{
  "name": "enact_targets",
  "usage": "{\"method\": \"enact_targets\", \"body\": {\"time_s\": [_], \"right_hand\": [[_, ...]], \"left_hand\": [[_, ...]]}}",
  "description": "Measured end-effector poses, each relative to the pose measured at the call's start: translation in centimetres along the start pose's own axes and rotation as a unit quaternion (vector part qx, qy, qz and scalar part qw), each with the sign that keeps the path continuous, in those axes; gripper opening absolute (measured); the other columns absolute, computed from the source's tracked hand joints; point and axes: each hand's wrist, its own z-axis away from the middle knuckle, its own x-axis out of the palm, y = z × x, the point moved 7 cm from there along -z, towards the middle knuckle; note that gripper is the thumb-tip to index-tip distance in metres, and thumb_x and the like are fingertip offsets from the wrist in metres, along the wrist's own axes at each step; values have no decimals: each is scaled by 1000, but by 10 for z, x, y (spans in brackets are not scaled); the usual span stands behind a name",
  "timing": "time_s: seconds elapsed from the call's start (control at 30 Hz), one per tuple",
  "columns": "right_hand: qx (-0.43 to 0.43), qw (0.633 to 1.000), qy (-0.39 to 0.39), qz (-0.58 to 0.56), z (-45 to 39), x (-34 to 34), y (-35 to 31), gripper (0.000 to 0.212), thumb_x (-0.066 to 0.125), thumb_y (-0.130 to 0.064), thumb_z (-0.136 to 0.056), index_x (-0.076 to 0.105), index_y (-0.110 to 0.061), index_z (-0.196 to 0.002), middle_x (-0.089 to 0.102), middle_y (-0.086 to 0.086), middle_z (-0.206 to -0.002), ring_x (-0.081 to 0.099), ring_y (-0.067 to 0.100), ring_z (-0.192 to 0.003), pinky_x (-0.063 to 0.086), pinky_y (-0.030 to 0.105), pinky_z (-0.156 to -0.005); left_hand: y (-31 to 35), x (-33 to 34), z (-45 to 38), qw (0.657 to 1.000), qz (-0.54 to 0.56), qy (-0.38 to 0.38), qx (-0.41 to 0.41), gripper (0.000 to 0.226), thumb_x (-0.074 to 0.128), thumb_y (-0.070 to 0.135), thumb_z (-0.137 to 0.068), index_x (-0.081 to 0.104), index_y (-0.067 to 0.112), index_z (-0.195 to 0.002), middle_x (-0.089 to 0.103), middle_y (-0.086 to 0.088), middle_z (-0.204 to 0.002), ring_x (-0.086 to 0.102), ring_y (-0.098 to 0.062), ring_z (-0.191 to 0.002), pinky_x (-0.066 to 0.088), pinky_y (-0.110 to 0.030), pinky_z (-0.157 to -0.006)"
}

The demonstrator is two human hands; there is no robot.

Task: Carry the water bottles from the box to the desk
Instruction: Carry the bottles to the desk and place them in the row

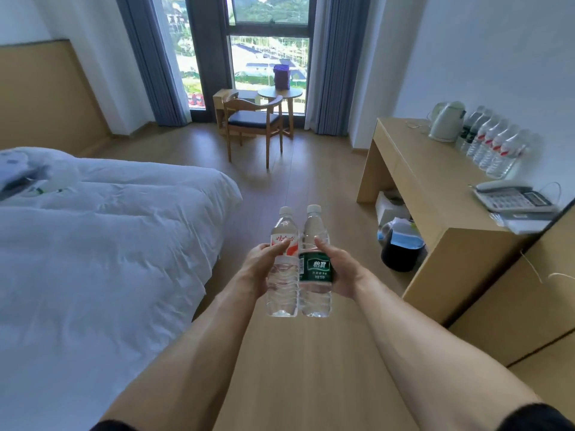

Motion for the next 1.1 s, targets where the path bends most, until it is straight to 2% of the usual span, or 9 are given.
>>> {"method": "enact_targets", "body": {"time_s": [0.17, 0.33, 0.43, 0.57, 0.7, 0.9, 1.1], "right_hand": [[6, 1000, 1, -20, -57, -26, -38, 65, 53, -51, -98, 50, -1, -141, 57, 29, -137, 61, 41, -114, 53, 53, -96], [2, 999, 22, -27, -110, -58, -77, 64, 51, -52, -99, 53, -2, -138, 62, 27, -131, 70, 35, -97, 61, 42, -73], [3, 999, 43, -33, -147, -80, -104, 63, 50, -54, -98, 55, -4, -137, 63, 25, -130, 71, 32, -93, 61, 40, -69], [3, 996, 82, -28, -202, -106, -150, 63, 49, -57, -98, 56, -8, -136, 64, 23, -130, 70, 33, -98, 60, 43, -73], [-3, 993, 101, -54, -259, -120, -195, 62, 47, -56, -99, 54, -8, -139, 61, 24, -135, 60, 40, -120, 55, 50, -90], [-7, 989, 133, -64, -328, -146, -240, 62, 49, -57, -97, 56, -10, -136, 62, 24, -133, 57, 42, -127, 46, 57, -105], [-10, 986, 152, -73, -377, -172, -280, 61, 52, -57, -96, 56, -11, -135, 64, 23, -131, 60, 41, -123, 51, 55, -100]], "left_hand": [[26, 10, -68, 1000, 6, 10, -2, 74, 84, 26, -70, 55, -1, -132, 68, -27, -121, 70, -43, -102, 55, -58, -94], [47, 27, -146, 1000, -12, -6, -14, 62, 81, 24, -81, 56, -2, -131, 69, -26, -119, 69, -44, -103, 54, -60, -95], [63, 39, -198, 999, -15, -27, -22, 61, 82, 24, -80, 56, -1, -129, 69, -25, -119, 70, -42, -101, 55, -59, -94], [94, 53, -278, 998, -21, -57, -33, 61, 80, 24, -84, 54, -2, -134, 65, -26, -127, 64, -46, -116, 49, -62, -101], [132, 62, -351, 996, -30, -77, -46, 59, 79, 24, -86, 54, -1, -133, 66, -25, -125, 65, -45, -114, 50, -62, -100], [169, 73, -434, 992, -37, -103, -71, 57, 78, 23, -87, 55, -2, -133, 67, -25, -123, 67, -44, -112, 52, -60, -99], [191, 91, -502, 988, -37, -125, -84, 57, 78, 22, -86, 55, -3, -133, 67, -26, -124, 66, -44, -113, 50, -61, -101]]}}
